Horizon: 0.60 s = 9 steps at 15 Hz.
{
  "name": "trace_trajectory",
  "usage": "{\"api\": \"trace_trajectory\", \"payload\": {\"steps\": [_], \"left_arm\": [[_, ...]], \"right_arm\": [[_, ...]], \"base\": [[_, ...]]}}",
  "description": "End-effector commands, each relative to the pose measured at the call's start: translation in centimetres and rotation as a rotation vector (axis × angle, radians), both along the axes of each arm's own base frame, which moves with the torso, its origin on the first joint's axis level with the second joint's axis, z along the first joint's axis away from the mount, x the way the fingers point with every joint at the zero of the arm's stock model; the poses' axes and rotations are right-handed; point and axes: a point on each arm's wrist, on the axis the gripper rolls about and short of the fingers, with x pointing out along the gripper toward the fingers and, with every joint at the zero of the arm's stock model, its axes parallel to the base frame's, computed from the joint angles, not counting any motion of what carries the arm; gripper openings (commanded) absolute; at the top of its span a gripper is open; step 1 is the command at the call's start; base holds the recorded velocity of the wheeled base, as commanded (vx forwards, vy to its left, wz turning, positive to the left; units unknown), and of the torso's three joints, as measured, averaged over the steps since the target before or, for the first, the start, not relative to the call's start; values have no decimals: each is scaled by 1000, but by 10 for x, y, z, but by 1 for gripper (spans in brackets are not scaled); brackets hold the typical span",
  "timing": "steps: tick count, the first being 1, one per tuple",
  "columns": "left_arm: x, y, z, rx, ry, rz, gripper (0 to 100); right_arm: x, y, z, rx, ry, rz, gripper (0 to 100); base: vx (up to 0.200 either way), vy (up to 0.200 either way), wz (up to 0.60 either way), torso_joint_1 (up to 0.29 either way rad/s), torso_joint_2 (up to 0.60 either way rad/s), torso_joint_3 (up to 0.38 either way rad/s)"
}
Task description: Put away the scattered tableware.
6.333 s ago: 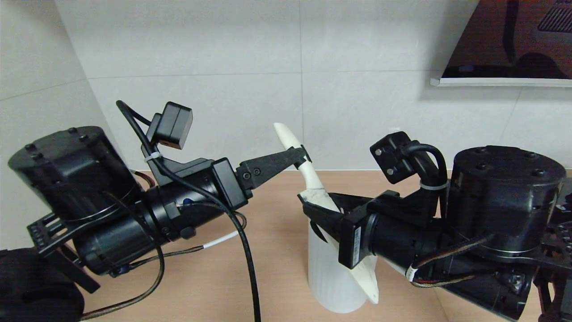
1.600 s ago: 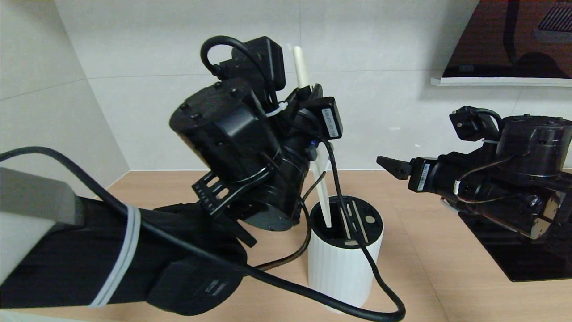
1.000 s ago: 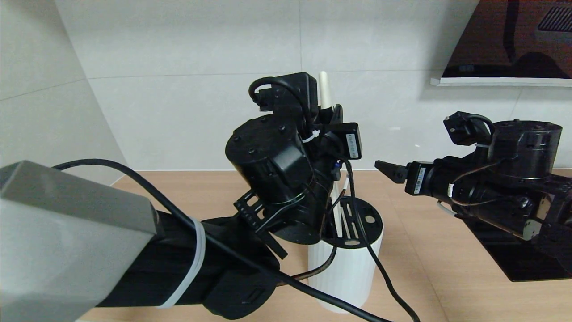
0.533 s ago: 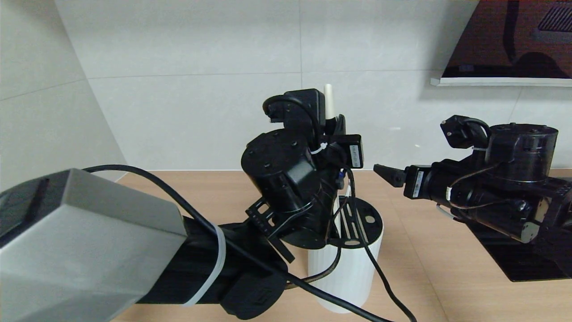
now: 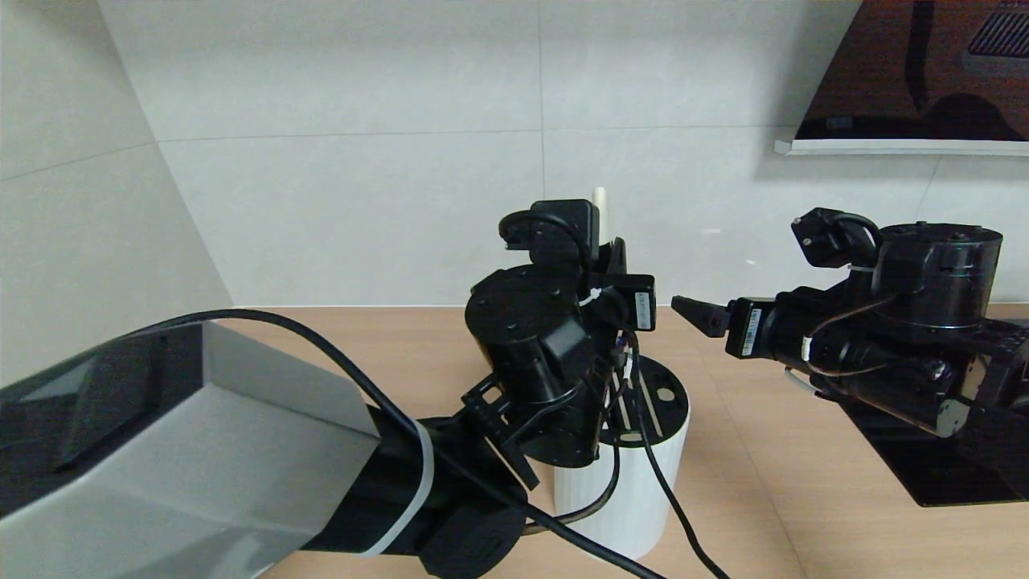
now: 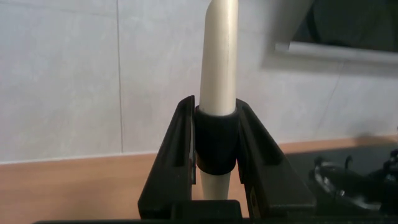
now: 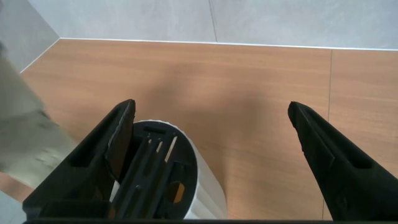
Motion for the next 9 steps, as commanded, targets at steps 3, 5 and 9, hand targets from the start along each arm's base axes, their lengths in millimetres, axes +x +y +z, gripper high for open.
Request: {"api": "trace_trajectory", "payload": {"steps": [3, 5, 9], "left_arm": [[3, -4, -26, 53, 46, 0, 0], [2, -5, -38, 83, 69, -3, 0], [1, -11, -56, 112, 93, -12, 0]], "right_arm": [[0, 1, -2, -3, 6, 5, 100], [0, 1, -3, -4, 9, 5, 100], [0, 1, -4, -6, 12, 5, 100]], "base": [[0, 0, 0, 0, 0, 0], [0, 0, 0, 0, 0, 0], [0, 0, 0, 0, 0, 0]]}}
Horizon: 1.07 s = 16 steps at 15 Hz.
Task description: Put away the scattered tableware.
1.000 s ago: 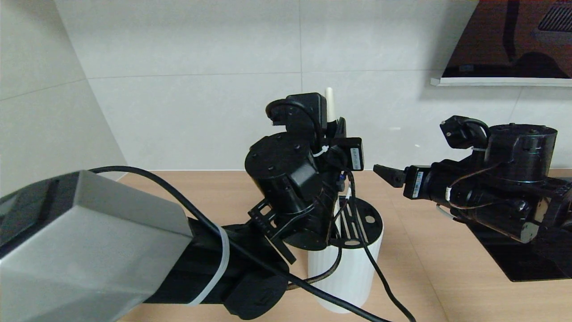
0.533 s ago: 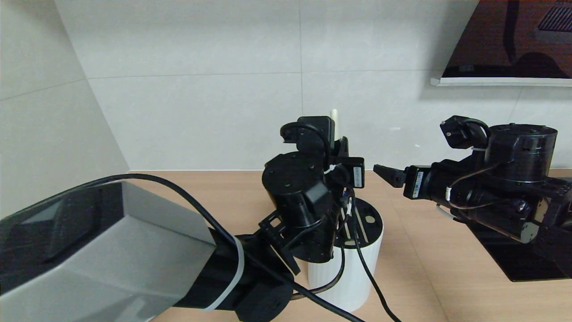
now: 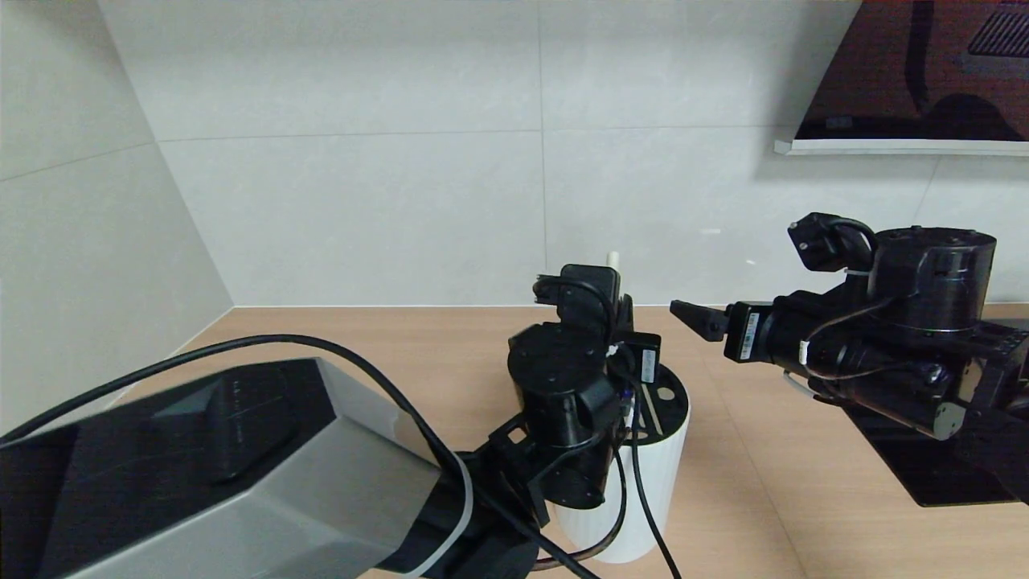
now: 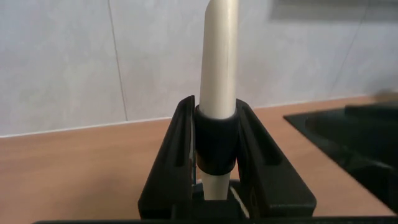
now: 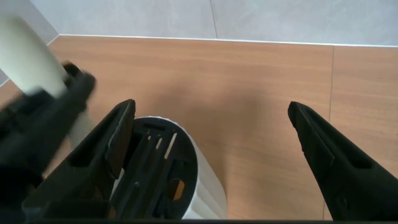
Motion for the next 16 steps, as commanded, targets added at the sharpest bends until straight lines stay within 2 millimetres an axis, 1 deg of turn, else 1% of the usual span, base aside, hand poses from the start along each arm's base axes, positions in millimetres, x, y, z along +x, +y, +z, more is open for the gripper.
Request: {"api": "trace_trajectory", "payload": {"steps": [1, 4, 9, 16], "left_arm": [[0, -3, -13, 22, 17, -3, 0], [-2, -5, -21, 37, 27, -8, 0], [-13, -5, -40, 89, 59, -36, 0], [-13, -6, -39, 85, 55, -35, 0]], "right_arm": [[0, 0, -1, -1, 2, 0, 100], [0, 0, -1, -1, 2, 0, 100], [1, 1, -2, -4, 5, 1, 100], [1, 1, -3, -4, 7, 2, 100]], "base": [[0, 0, 0, 0, 0, 0], [0, 0, 0, 0, 0, 0], [0, 0, 0, 0, 0, 0], [0, 0, 0, 0, 0, 0]]}}
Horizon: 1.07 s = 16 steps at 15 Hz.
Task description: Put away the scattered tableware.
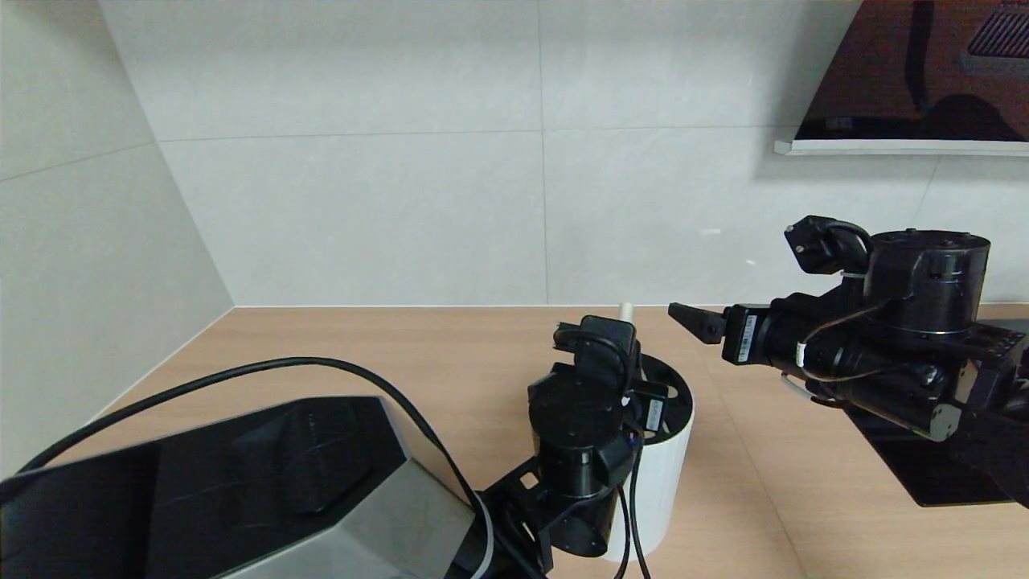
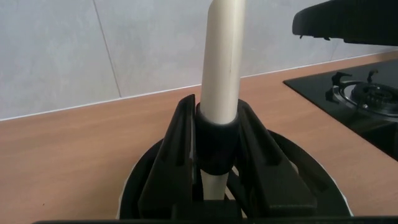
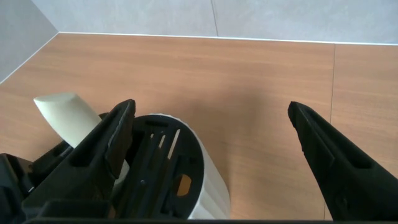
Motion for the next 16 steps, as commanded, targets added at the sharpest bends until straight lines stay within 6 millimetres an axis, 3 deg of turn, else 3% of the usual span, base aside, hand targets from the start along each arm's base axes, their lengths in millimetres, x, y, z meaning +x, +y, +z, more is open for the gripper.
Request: {"api": "trace_trajectory", "payload": {"steps": [1, 6, 9, 12, 13, 14, 16], "left_arm": [[0, 0, 0, -4, -3, 1, 100], [0, 1, 3, -13, -12, 0, 100], [-6, 6, 20, -55, -69, -13, 100], [-25, 39, 72, -169, -186, -92, 100], [-28, 47, 78, -174, -198, -111, 100], [-48, 76, 101, -193, -232, -193, 100], [-68, 101, 134, -259, -290, -263, 100]], "right_arm": [[0, 0, -1, 0, 2, 0, 100], [0, 0, 0, 0, 0, -2, 100], [0, 0, 0, 1, -3, -3, 100], [-1, -1, 3, 6, -12, -6, 100], [-2, -1, 4, 8, -16, -6, 100], [-4, -2, 8, 13, -27, -4, 100], [-6, -4, 11, 19, -38, -6, 100]], "base": [[0, 0, 0, 0, 0, 0], [0, 0, 0, 0, 0, 0], [0, 0, 0, 0, 0, 0], [0, 0, 0, 0, 0, 0], [0, 0, 0, 0, 0, 0], [0, 0, 0, 0, 0, 0], [0, 0, 0, 0, 0, 0]]}}
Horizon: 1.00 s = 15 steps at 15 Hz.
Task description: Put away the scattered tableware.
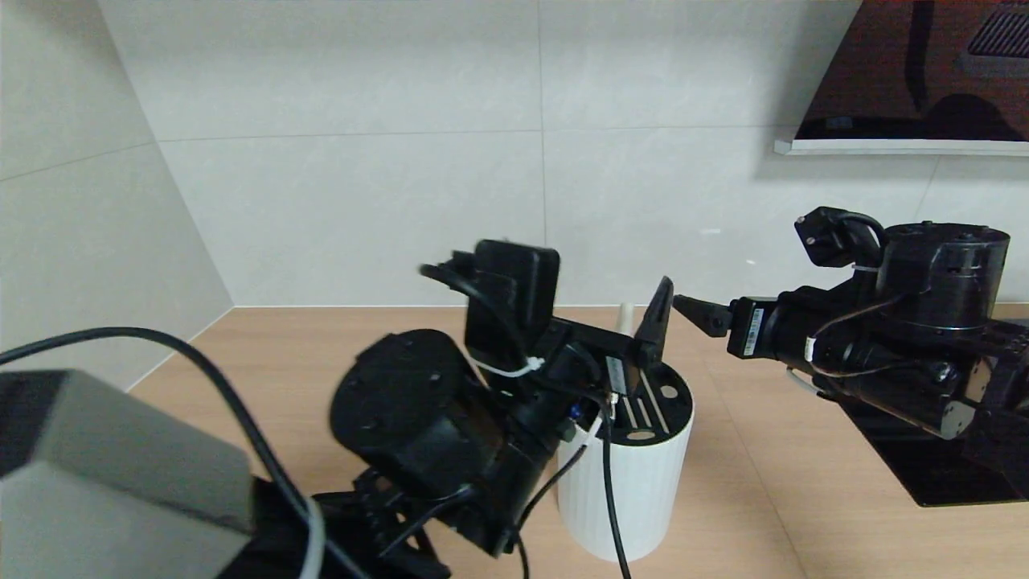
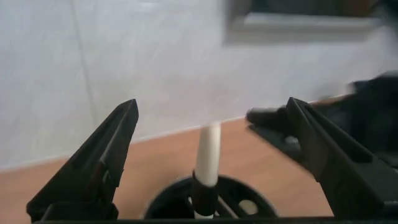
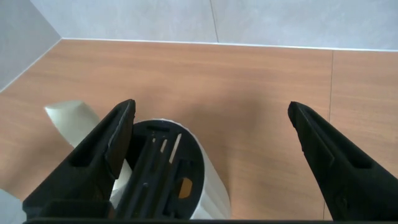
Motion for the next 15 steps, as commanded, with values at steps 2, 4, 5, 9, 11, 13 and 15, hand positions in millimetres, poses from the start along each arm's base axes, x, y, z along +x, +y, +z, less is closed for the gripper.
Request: {"api": "trace_trajectory", "payload": {"steps": [2, 4, 5, 9, 11, 13, 15], "left_arm": [[-45, 63, 77, -174, -131, -146, 100], [-63, 88, 101, -229, -169, -196, 100], [-80, 113, 111, -220, -168, -207, 100], [-124, 205, 107, -112, -131, -109, 100], [-149, 225, 107, -96, -112, -101, 100], [-201, 267, 96, -26, -26, 15, 100], [-241, 284, 82, 0, -6, 110, 100]], "right_arm": [[-6, -4, 11, 17, -33, -3, 100], [-16, -11, 23, 30, -75, -7, 100], [-26, -22, 35, 18, -129, -24, 100], [-82, -70, 50, 37, -236, -109, 100], [-107, -84, 54, 56, -287, -134, 100], [-170, -109, 53, 57, -436, -154, 100], [-219, -128, 39, -9, -530, -197, 100]], "base": [[0, 0, 0, 0, 0, 0], [0, 0, 0, 0, 0, 0], [0, 0, 0, 0, 0, 0], [0, 0, 0, 0, 0, 0], [0, 0, 0, 0, 0, 0], [0, 0, 0, 0, 0, 0], [0, 0, 0, 0, 0, 0]]}}
